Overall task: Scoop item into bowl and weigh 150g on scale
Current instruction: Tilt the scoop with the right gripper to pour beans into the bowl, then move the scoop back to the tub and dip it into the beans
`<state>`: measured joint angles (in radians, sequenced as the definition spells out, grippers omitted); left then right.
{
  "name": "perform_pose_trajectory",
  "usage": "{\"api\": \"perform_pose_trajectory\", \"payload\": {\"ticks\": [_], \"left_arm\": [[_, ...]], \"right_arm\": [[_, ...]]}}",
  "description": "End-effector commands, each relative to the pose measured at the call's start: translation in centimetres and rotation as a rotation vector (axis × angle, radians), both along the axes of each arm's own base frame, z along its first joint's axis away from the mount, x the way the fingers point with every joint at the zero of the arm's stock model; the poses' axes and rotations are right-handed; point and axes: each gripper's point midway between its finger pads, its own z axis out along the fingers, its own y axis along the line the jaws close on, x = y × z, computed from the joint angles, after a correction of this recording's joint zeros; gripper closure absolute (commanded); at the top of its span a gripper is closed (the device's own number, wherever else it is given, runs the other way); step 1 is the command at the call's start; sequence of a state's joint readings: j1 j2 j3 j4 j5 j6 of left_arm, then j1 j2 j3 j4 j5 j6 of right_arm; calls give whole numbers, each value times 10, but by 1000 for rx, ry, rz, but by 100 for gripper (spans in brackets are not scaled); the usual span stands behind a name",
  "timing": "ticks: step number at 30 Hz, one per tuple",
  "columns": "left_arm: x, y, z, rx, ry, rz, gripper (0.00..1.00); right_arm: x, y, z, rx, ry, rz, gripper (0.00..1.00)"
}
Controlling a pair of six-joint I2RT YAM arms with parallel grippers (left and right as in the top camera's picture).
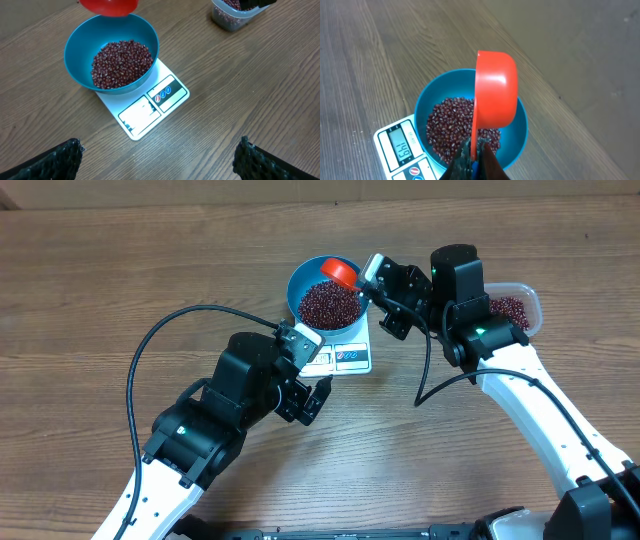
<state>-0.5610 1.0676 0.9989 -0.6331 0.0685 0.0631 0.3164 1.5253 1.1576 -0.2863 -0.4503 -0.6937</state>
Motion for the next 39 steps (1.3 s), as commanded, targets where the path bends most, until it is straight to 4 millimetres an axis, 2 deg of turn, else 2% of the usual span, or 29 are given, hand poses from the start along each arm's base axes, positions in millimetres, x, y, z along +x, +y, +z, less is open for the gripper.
{"api": "perform_pose_trajectory", "payload": {"ticks": [1, 10, 14, 18, 26, 31, 35, 39], "left_arm": [[0, 0, -5, 13, 5, -15, 0], [0, 0, -5, 13, 5, -15, 1], [0, 0, -5, 13, 5, -15, 1], [0, 0, -5, 13, 5, -15, 0], [0, 0, -5, 13, 5, -15, 0], [0, 0, -5, 13, 5, -15, 1], [0, 0, -5, 13, 5, -15, 1], [0, 0, -5, 13, 5, -15, 1]], "right_arm": [[15, -7, 12, 35, 16, -116, 96], [28, -45, 39, 147, 47, -357, 96], [30, -68, 51, 233, 82, -455, 96], [32, -95, 56, 352, 169, -589, 96], [32, -161, 38, 603, 418, -922, 96], [26, -199, 24, 682, 514, -1078, 96], [19, -212, 15, 677, 553, -1121, 96], [17, -212, 13, 673, 566, -1125, 96]]}}
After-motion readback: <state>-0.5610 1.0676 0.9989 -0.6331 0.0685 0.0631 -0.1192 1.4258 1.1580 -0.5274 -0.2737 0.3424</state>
